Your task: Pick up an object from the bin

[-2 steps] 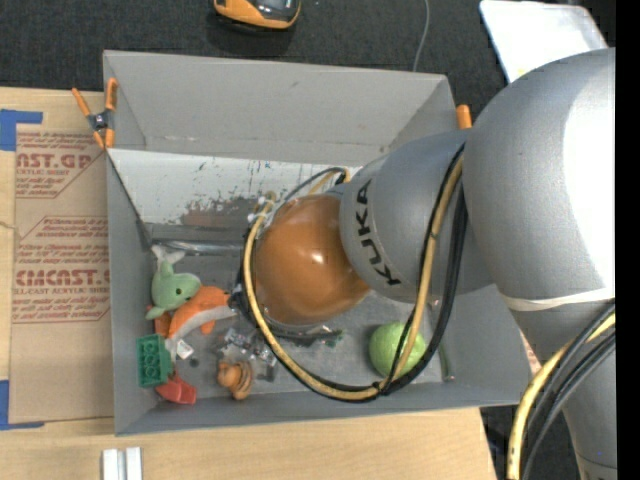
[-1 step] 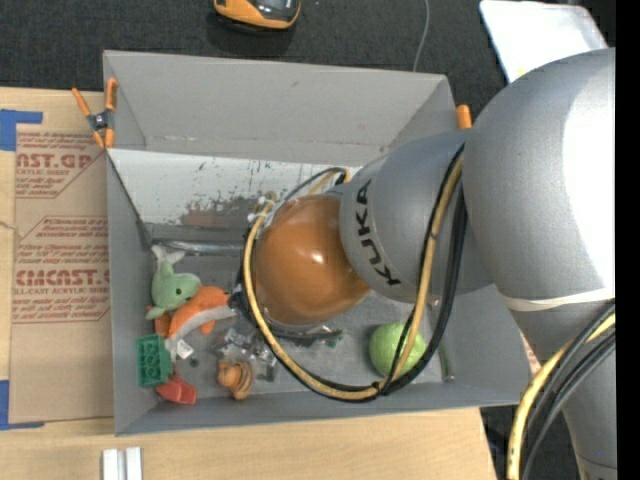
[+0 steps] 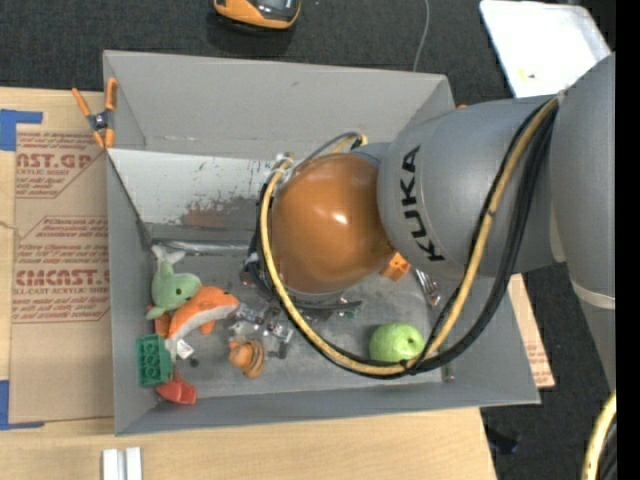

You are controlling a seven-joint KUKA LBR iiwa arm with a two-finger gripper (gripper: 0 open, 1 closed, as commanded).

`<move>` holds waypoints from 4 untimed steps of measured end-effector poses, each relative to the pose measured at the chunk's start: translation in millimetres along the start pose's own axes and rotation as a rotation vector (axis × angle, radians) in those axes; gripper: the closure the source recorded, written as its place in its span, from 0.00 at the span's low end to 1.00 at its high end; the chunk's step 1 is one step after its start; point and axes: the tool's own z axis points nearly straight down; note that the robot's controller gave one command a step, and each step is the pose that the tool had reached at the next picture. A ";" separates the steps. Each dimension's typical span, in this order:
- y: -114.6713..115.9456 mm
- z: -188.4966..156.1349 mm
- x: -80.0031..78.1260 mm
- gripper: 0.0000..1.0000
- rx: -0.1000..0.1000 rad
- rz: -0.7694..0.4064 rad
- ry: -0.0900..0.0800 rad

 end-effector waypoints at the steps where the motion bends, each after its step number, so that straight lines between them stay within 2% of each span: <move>1: -5.7 -22.7 -14.9 1.00 -0.002 -0.008 0.001; 2: 1.2 -2.6 -16.3 1.00 0.002 0.121 -0.003; 3: -1.8 8.3 -27.2 1.00 -0.002 0.123 0.002; 4: -8.9 28.8 -9.3 1.00 -0.003 -0.155 -0.001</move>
Offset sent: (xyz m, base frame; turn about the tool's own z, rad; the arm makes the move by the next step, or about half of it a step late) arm 0.0013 0.0216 -0.0193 0.2489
